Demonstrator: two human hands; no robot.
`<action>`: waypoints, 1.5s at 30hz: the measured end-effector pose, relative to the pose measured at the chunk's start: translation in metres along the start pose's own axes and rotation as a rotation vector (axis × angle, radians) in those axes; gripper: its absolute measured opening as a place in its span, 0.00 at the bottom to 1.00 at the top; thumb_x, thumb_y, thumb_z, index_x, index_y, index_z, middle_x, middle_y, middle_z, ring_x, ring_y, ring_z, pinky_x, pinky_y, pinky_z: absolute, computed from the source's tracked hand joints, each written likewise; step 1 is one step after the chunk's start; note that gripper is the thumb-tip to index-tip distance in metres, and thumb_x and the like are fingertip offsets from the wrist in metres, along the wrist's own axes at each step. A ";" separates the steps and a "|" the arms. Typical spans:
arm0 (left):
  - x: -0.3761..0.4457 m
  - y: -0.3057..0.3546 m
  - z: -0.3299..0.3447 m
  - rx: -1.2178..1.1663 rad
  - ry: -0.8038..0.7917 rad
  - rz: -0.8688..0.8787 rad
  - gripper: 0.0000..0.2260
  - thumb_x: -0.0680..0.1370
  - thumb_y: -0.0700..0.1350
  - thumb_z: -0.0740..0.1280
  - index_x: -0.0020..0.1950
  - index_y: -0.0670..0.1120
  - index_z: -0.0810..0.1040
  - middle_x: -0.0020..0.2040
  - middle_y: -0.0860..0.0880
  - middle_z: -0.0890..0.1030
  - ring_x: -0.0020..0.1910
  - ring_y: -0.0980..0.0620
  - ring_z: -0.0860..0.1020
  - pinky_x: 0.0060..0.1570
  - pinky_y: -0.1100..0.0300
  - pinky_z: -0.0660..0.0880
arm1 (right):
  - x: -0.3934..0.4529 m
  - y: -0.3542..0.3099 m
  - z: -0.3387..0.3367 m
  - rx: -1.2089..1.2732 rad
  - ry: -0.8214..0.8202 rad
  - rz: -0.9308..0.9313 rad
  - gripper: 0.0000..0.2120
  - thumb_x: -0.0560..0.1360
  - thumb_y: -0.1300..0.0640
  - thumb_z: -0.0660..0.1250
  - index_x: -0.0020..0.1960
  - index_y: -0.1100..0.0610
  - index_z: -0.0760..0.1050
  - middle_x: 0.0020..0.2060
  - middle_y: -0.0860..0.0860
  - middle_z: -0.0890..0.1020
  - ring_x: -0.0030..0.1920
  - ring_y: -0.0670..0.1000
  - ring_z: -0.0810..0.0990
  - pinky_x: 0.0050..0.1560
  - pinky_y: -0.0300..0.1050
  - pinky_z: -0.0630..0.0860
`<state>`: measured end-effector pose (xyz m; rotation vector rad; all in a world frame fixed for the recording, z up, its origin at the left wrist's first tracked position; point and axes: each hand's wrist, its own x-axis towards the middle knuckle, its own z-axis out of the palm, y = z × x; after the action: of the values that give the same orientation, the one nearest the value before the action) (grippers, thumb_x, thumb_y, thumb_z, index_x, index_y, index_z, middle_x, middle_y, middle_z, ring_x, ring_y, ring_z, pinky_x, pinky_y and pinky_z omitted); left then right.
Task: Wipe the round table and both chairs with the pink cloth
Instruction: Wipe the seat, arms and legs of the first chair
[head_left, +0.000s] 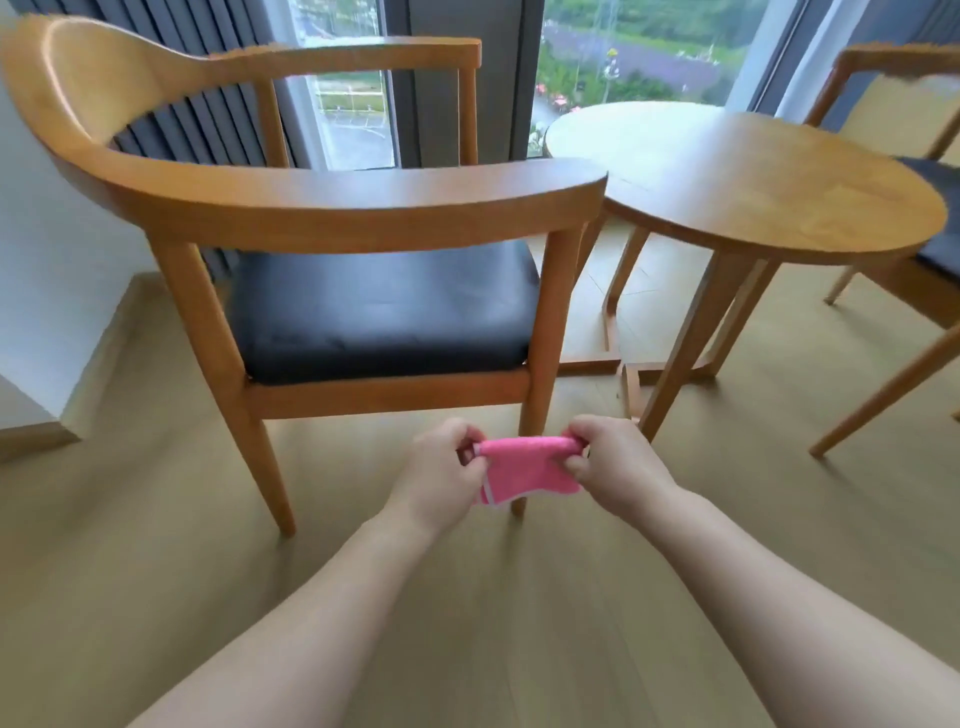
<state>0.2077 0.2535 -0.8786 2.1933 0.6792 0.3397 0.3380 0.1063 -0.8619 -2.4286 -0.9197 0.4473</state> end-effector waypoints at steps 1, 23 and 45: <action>0.005 -0.016 0.015 -0.027 0.029 0.013 0.06 0.76 0.41 0.68 0.45 0.53 0.75 0.40 0.56 0.78 0.39 0.57 0.77 0.31 0.73 0.70 | 0.008 0.010 0.017 0.010 0.031 0.003 0.12 0.75 0.61 0.66 0.37 0.46 0.74 0.36 0.45 0.79 0.39 0.45 0.78 0.37 0.39 0.76; 0.081 -0.038 0.055 -0.007 0.273 0.275 0.06 0.75 0.44 0.70 0.45 0.51 0.73 0.39 0.53 0.78 0.39 0.55 0.78 0.35 0.66 0.76 | 0.078 0.041 0.085 0.442 0.751 0.036 0.12 0.76 0.61 0.68 0.40 0.49 0.68 0.37 0.44 0.75 0.38 0.42 0.76 0.34 0.30 0.72; 0.007 -0.085 0.003 0.216 0.258 0.379 0.10 0.74 0.39 0.69 0.53 0.49 0.81 0.44 0.59 0.77 0.43 0.60 0.76 0.46 0.63 0.75 | 0.122 0.032 0.146 0.482 0.838 -0.143 0.33 0.78 0.42 0.60 0.78 0.53 0.53 0.69 0.50 0.67 0.66 0.50 0.69 0.63 0.41 0.66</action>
<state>0.1847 0.3013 -0.9453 2.5112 0.4468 0.7870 0.3747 0.2187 -1.0147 -1.8098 -0.5174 -0.3583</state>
